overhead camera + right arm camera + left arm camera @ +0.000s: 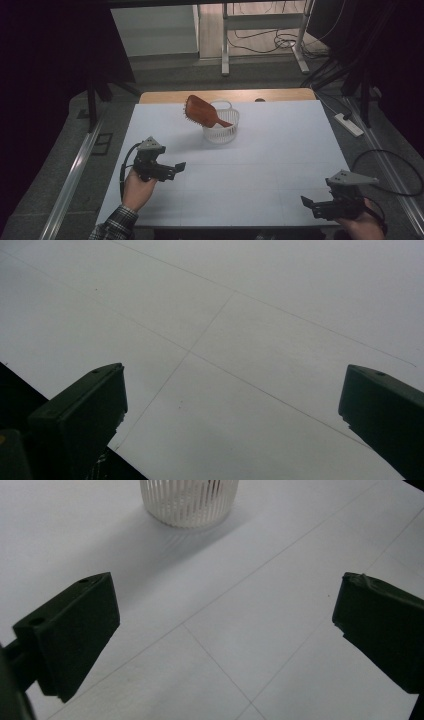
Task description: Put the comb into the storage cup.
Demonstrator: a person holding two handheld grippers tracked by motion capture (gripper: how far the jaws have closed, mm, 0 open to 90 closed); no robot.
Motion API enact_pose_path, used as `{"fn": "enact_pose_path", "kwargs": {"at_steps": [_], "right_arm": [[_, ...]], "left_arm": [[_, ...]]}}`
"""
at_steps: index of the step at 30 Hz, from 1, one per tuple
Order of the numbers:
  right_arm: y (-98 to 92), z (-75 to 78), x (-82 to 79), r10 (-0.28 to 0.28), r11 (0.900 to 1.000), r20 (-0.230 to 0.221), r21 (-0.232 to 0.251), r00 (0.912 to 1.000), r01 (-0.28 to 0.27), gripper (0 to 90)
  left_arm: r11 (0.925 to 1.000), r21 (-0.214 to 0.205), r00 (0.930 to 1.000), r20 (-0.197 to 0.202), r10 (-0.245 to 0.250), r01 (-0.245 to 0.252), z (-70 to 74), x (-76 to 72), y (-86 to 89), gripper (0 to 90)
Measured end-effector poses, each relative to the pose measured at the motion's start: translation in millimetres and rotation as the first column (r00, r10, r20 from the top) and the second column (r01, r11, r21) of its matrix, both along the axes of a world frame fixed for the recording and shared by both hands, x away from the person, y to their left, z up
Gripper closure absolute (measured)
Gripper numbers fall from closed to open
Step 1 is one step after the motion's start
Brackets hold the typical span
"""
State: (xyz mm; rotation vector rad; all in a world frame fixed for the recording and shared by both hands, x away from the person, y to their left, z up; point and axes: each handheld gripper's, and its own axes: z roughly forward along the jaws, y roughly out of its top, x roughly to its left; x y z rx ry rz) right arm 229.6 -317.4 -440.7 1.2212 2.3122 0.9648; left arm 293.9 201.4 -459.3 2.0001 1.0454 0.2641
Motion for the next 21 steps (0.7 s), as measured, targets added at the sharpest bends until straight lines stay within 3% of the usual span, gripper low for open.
{"fn": "enact_pose_path", "kwargs": {"at_steps": [21], "right_arm": [[0.2,-0.5,0.7,-0.007,0.9999,0.002,-0.008,1.0000,0.007,0.0]], "left_arm": [[0.9997,0.012,0.9997,0.002,0.023,-0.023,-1.4,-28.5,12.1,0.0]]}}
